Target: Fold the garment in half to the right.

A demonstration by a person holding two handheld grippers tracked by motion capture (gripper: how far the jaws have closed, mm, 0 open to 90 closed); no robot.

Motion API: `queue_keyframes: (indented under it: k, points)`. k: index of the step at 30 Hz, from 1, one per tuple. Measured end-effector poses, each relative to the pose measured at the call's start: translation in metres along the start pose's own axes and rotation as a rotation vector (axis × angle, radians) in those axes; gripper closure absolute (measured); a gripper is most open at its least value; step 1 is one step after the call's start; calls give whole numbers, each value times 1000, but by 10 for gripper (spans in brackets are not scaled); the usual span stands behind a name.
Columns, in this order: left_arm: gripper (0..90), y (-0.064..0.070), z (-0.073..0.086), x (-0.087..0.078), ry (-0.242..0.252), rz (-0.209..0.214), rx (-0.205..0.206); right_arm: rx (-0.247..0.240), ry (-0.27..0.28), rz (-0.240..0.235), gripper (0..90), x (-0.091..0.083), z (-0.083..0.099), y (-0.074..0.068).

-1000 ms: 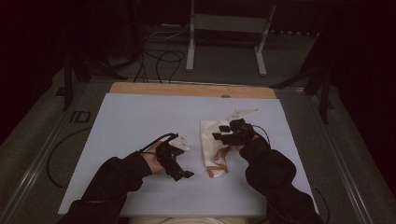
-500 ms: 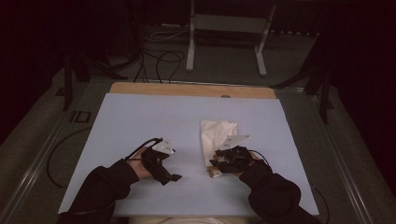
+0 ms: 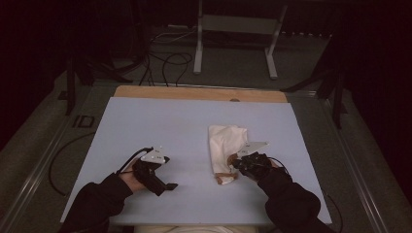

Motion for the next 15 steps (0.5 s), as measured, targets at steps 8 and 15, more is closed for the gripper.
queue_keyframes:
  k: [8, 15]
  points:
    - [2, -3, 14, -14, 48, -38, -55, 83, 26, 42, 874, -14, 15, 16]
    - [2, -4, 20, -19, 57, -47, -73, 147, 24, 64, 873, -16, 28, 28]
Point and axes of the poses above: each handheld gripper's, and its own axes: x roughly forward along the jaws, z roughly out of its underside, y roughly to its right, the point moved 5 cm from there along x, roughly forward along the jaws, and after that the axes turned 10 degrees about x, right-handed, at the moved point
